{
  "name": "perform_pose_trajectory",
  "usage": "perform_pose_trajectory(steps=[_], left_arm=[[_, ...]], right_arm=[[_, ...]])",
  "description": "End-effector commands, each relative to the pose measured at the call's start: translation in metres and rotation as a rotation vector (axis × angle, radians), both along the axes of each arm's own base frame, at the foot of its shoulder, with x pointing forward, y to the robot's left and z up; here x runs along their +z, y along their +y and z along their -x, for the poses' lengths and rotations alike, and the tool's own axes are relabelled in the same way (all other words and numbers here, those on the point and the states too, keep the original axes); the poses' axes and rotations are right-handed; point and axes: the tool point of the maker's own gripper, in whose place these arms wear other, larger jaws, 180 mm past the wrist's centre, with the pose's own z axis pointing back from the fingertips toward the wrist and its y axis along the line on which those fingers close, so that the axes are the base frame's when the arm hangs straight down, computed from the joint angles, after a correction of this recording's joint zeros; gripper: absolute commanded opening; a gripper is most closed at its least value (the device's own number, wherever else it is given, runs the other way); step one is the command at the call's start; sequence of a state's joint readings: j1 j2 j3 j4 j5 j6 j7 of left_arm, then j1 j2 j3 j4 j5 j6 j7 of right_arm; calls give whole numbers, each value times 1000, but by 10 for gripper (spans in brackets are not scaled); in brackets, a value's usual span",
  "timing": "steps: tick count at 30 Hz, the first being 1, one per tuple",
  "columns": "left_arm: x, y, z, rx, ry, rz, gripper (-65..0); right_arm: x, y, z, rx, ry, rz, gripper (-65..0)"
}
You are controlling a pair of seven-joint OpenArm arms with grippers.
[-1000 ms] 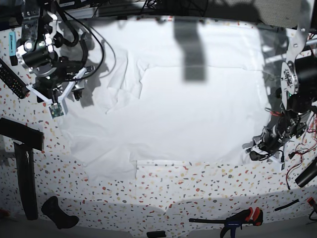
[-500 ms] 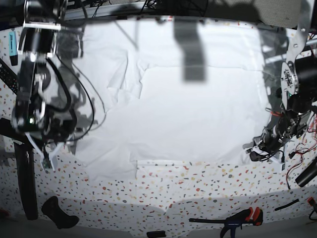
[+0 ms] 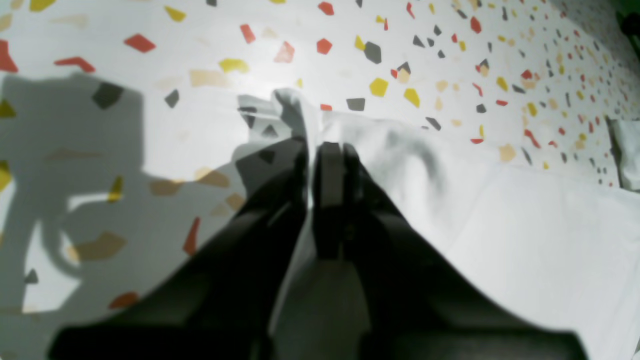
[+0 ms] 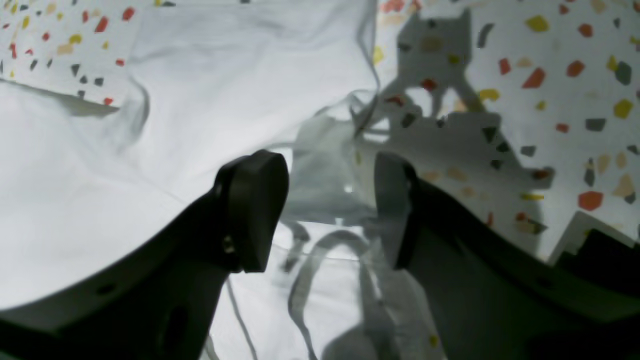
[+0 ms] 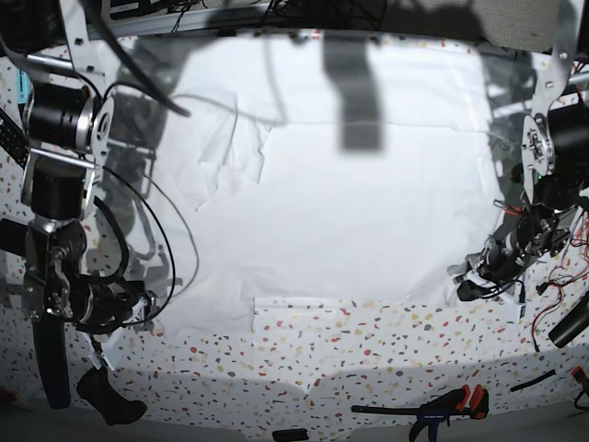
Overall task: Fold the T-shirt properly
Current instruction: 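Move the right gripper to the shirt's opposite side edge and grasp it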
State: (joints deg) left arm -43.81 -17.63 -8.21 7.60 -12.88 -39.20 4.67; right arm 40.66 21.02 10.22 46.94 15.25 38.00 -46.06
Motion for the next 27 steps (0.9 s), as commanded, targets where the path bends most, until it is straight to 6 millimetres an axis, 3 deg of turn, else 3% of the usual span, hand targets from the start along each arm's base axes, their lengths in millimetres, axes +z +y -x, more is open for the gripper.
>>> perform_pose_trajectory(steps=[1,5,11,16,22,27], left_arm=[[28,7,-19,11,-78,5,-650],[28,7,-19,11,-78,5,-650],[27,6,-18,7,-70,3,-650],[25,6,-16,1,-57,2,-650],[25,6,-16,1,-57,2,-650],[25,6,-16,1,-57,2,-650]], right_arm=[[24,-5,-13,0,-64,-1,-332],[12,-10,-9,-1,-37,26,-332],[7,6,-12,53,-45,38,-332],[-3,9,-15,139,-45,217,-332],[-13,25,-13,223,-24,289,-332],[-13,16,-15,219,-27,358,-332]])
